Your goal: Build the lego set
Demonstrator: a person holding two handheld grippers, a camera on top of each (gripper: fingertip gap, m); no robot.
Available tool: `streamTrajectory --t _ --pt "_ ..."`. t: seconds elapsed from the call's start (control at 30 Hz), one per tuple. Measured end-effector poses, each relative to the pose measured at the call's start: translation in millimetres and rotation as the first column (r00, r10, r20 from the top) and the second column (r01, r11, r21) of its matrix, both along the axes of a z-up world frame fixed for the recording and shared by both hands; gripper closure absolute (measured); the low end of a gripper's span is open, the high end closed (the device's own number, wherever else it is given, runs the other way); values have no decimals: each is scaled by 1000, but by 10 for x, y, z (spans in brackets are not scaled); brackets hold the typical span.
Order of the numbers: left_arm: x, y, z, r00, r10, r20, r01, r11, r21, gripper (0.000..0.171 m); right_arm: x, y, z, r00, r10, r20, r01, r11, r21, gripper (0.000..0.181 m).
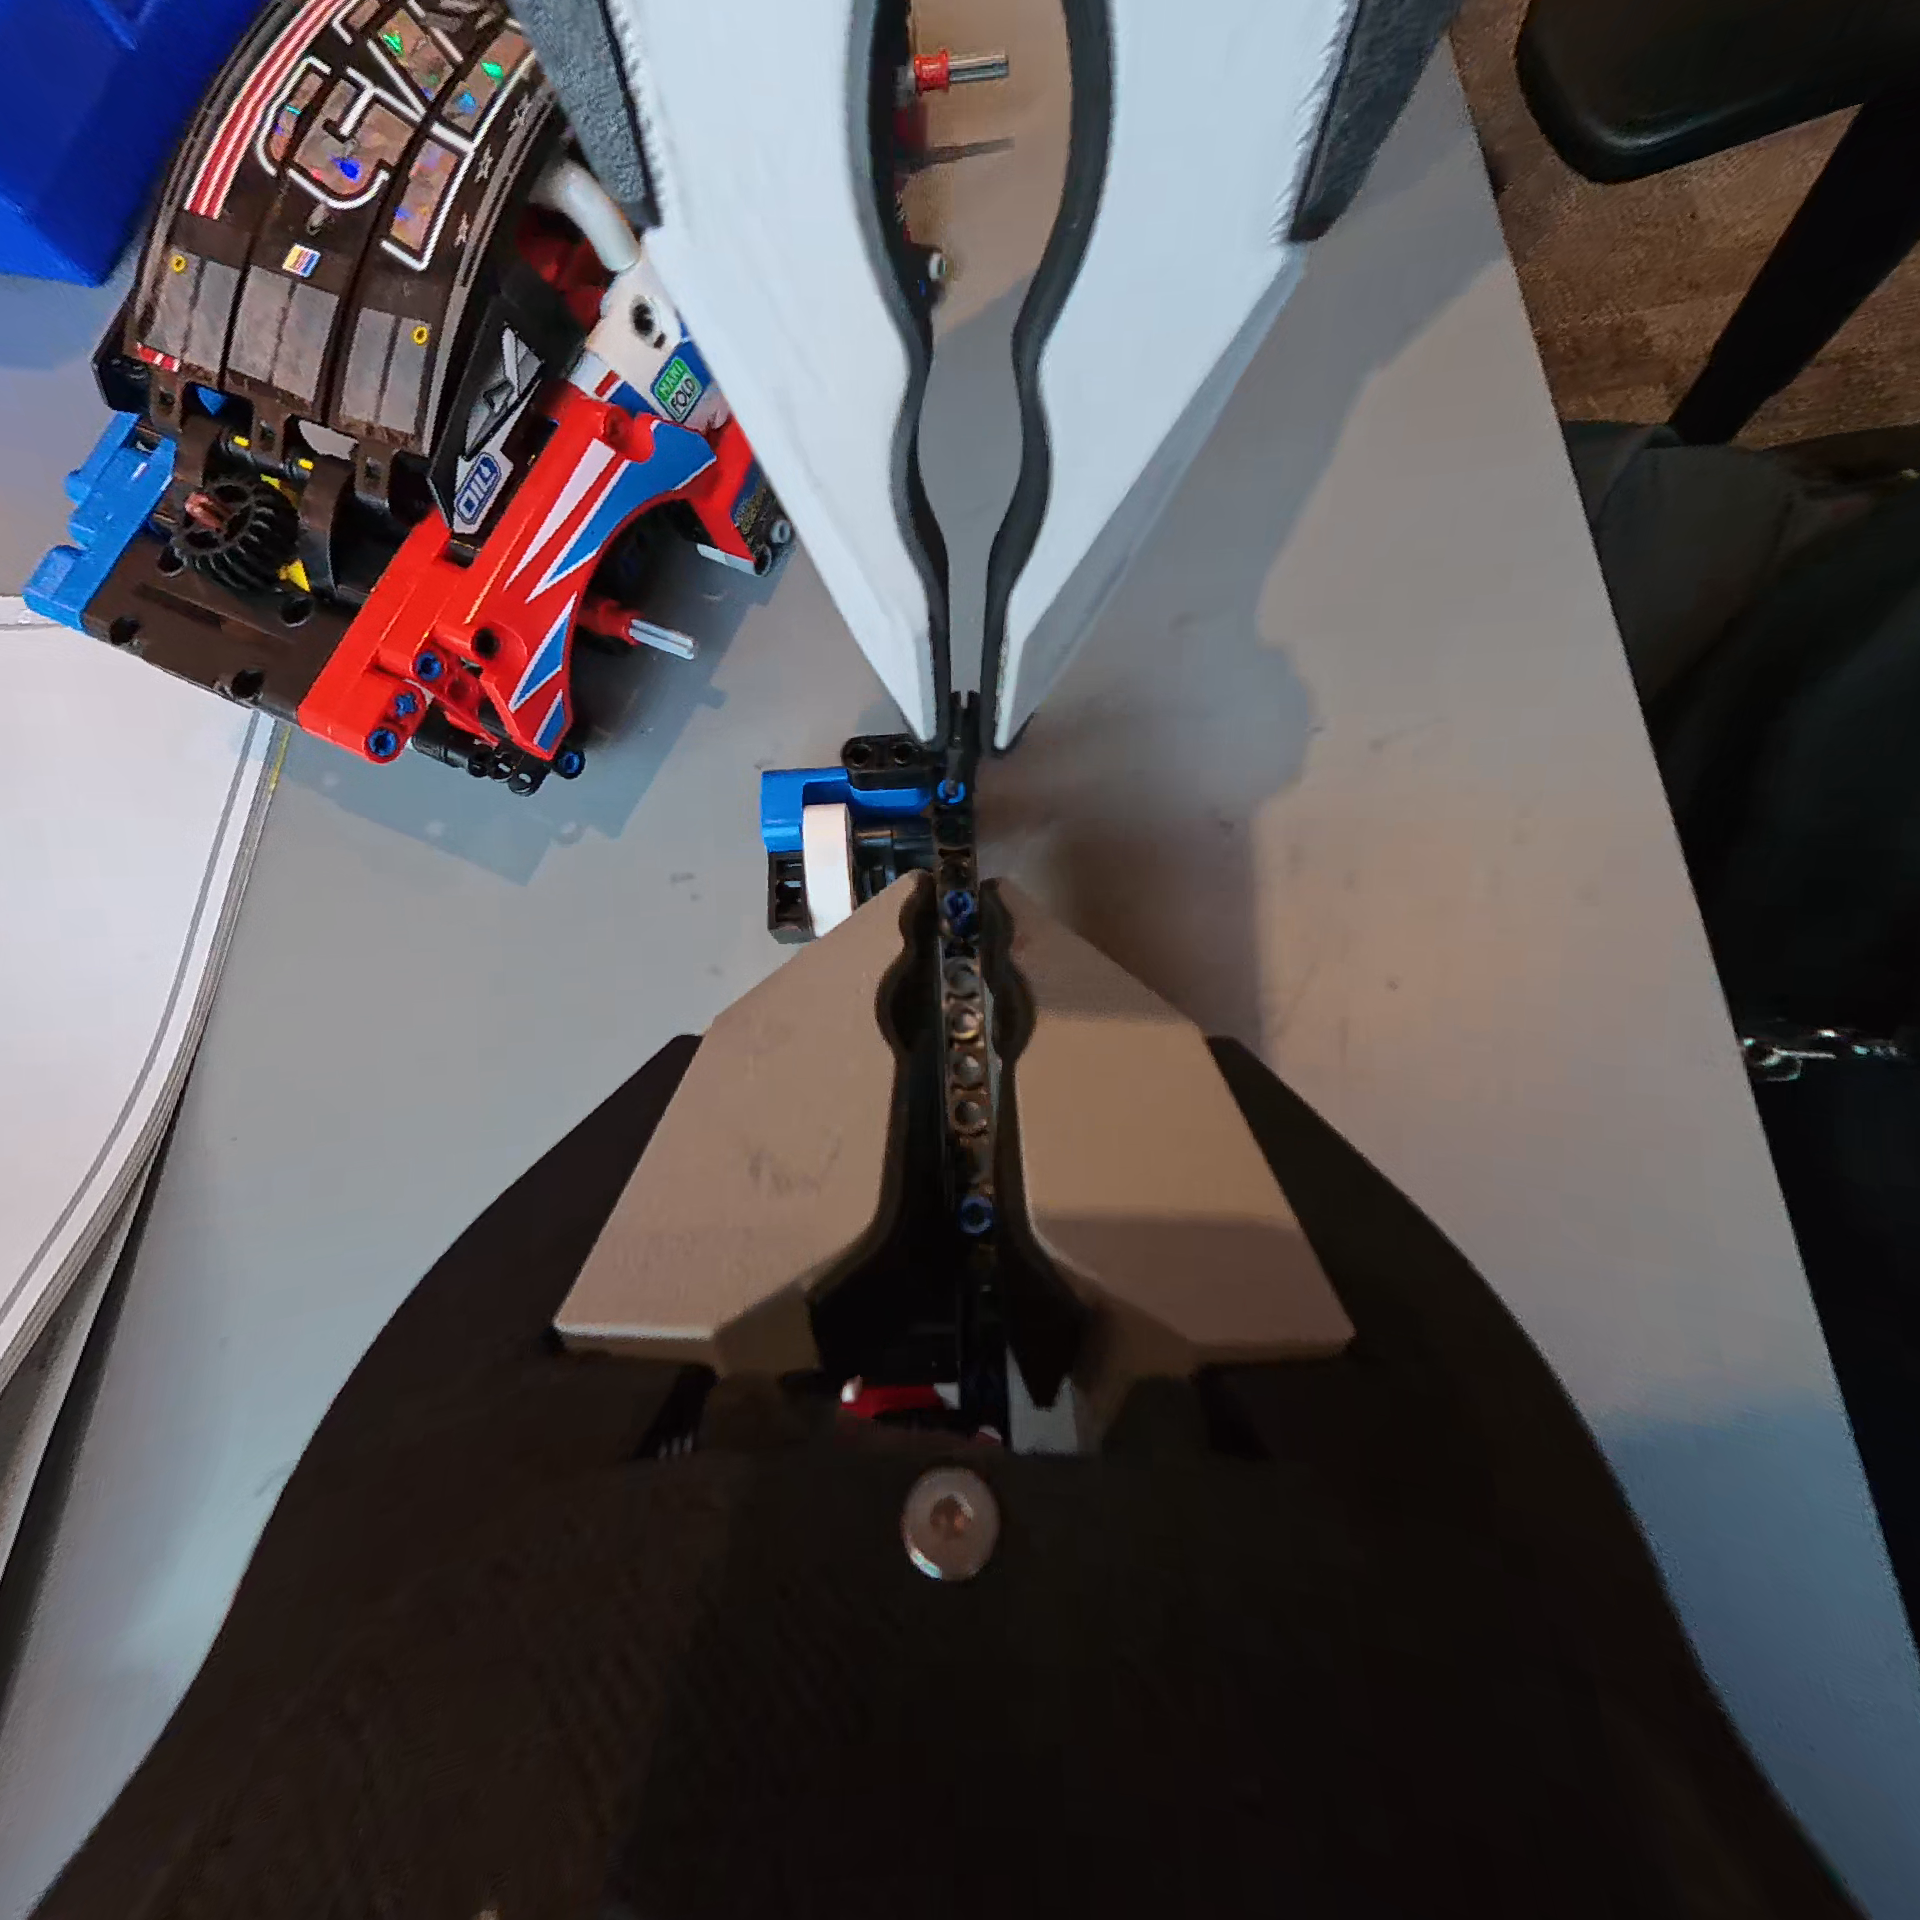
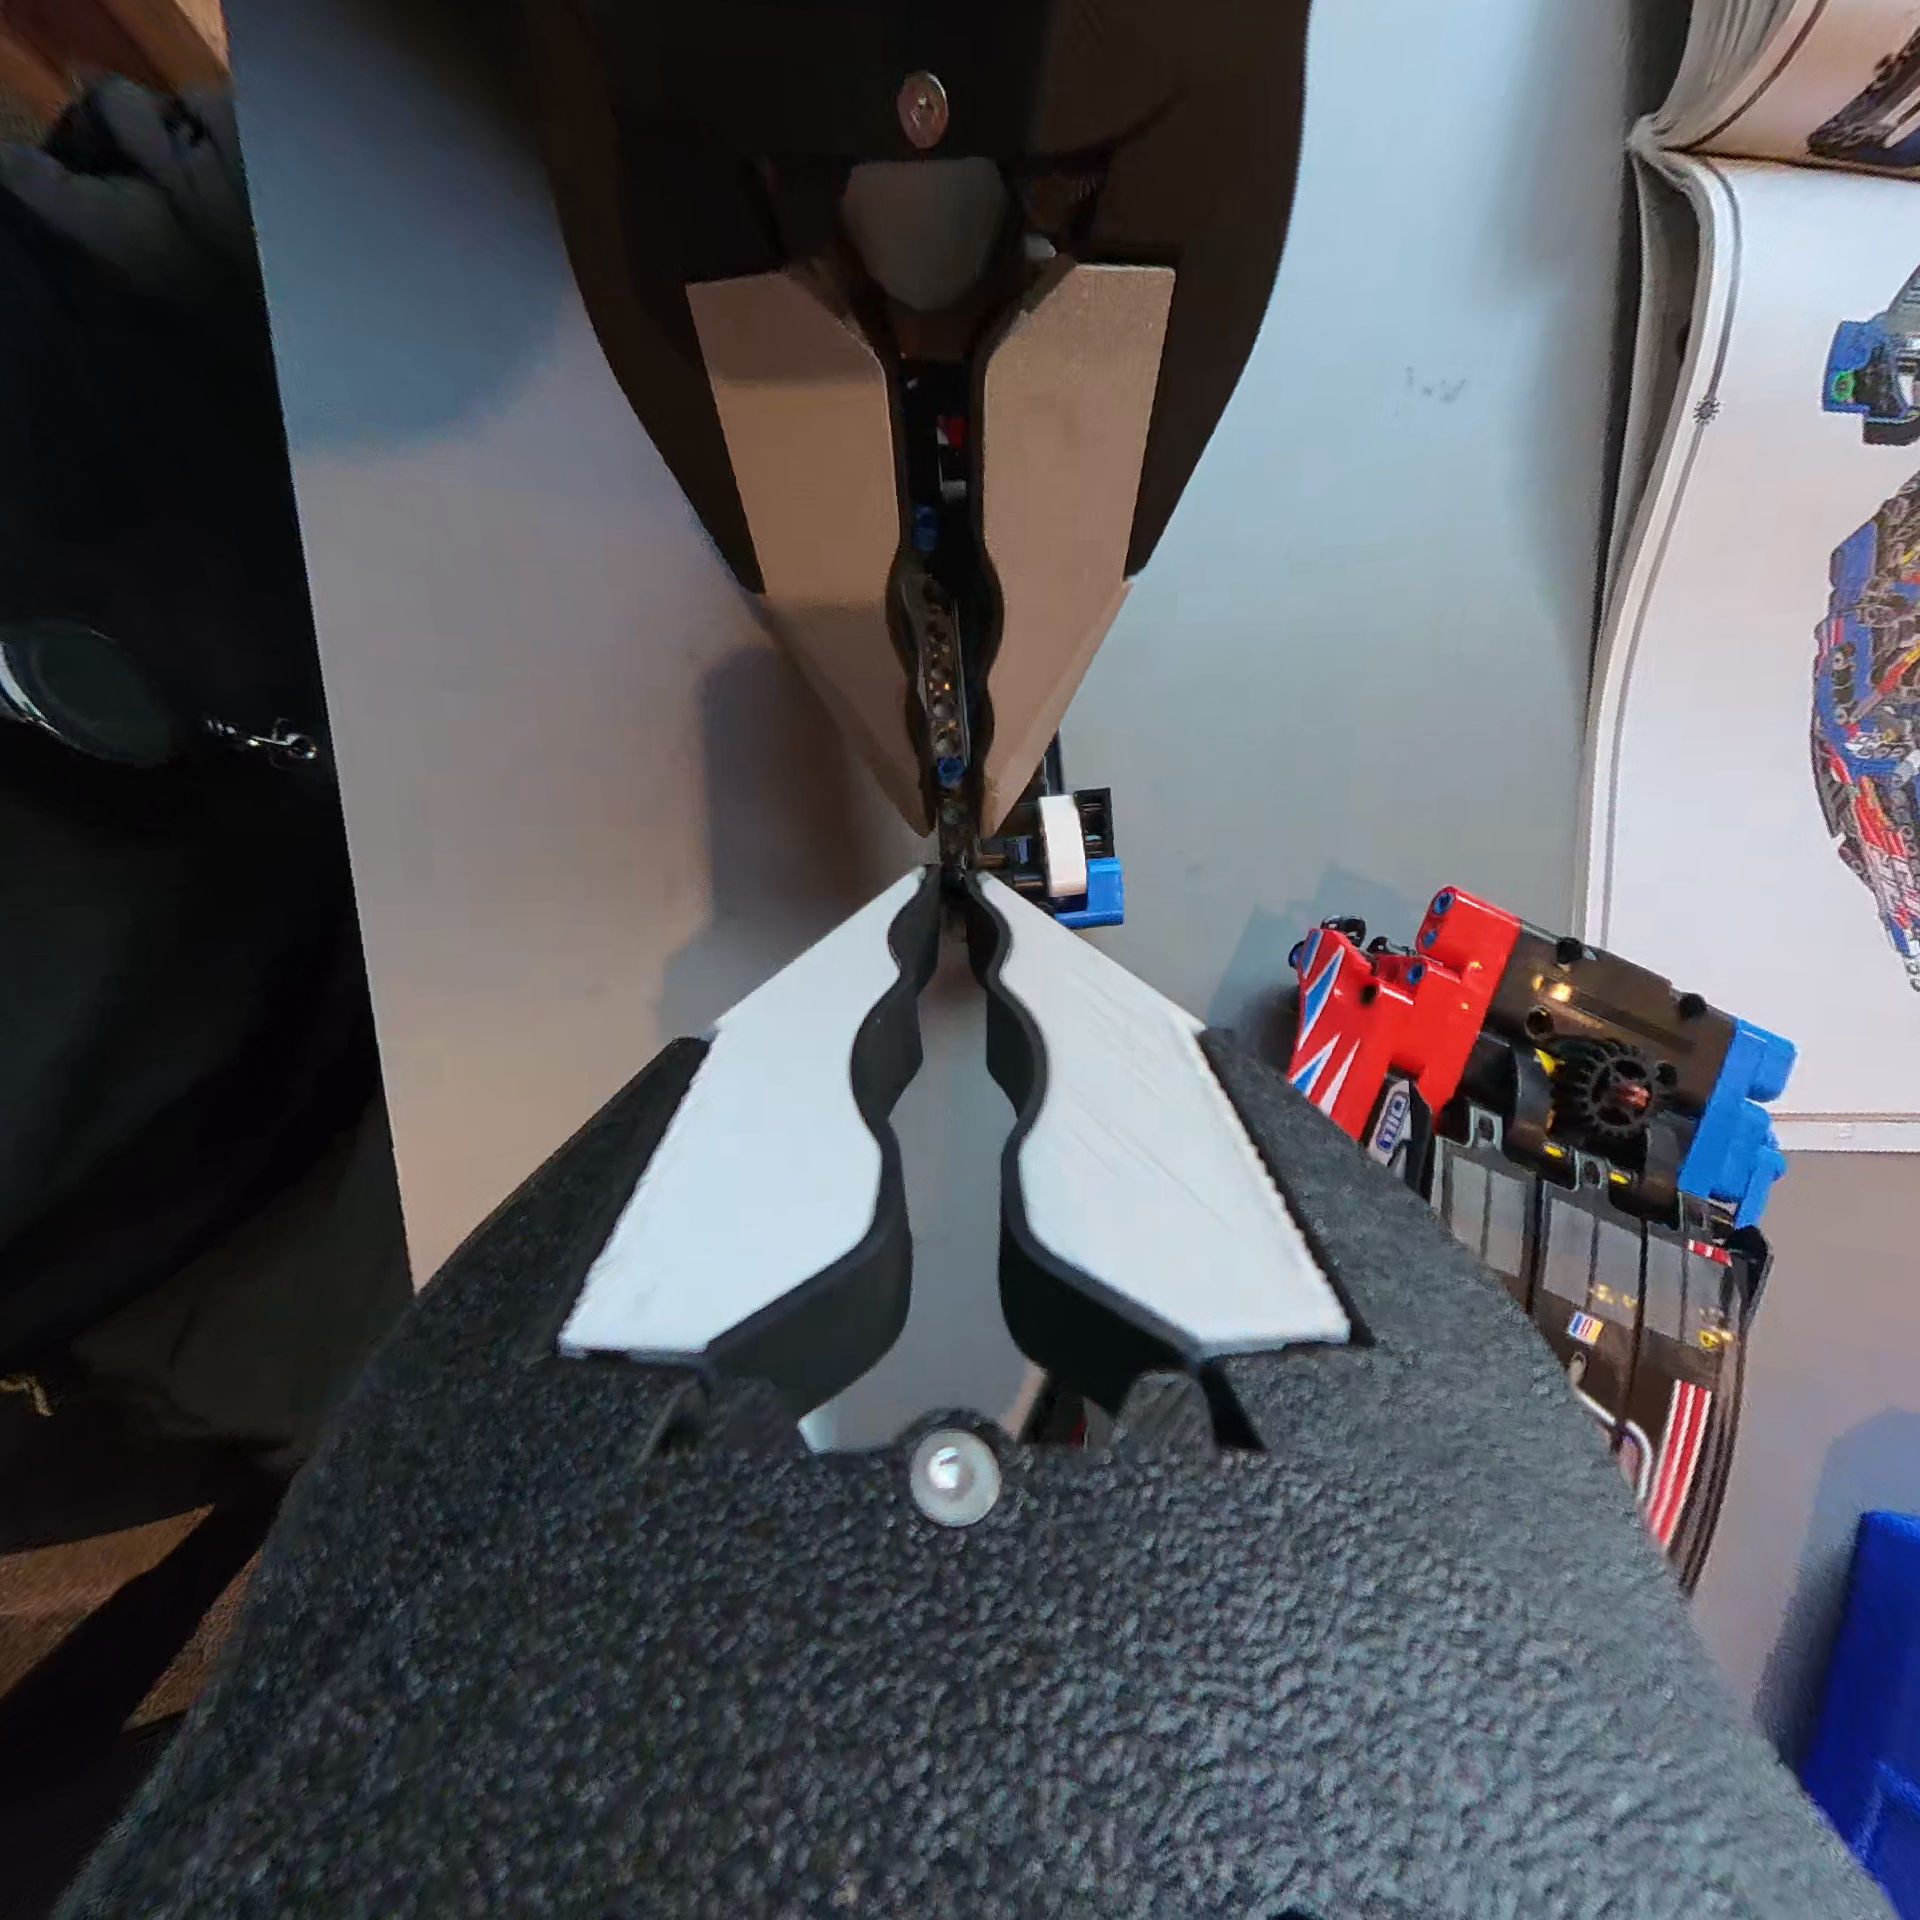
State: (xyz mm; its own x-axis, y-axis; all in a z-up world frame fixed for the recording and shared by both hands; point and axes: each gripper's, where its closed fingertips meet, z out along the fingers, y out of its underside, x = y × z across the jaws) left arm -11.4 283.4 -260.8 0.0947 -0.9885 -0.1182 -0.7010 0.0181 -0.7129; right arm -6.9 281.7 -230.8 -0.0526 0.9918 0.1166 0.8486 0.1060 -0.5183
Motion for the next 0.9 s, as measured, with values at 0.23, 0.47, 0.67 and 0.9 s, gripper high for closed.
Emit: streamTrajectory --t 0.23,0.47,0.67,0.9 --pt "-8 18 -4 1000 4 21 -5 1000 4 166 -20 13 -58 995 32 97 -34 999 18 176" --pt "-29 20 164 995 22 100 -27 999 47 160 -46 5 102 999 -41 10 42 999 -22 176" --pt "58 32 448 975 25 221 -61 985 159 165 -88 -22 302 965 -186 -186 147 967 -207 176" --pt "95 19 565 962 19 274 -83 971 223 171 -92 -18 388 935 -246 -257 175 947 -268 177"
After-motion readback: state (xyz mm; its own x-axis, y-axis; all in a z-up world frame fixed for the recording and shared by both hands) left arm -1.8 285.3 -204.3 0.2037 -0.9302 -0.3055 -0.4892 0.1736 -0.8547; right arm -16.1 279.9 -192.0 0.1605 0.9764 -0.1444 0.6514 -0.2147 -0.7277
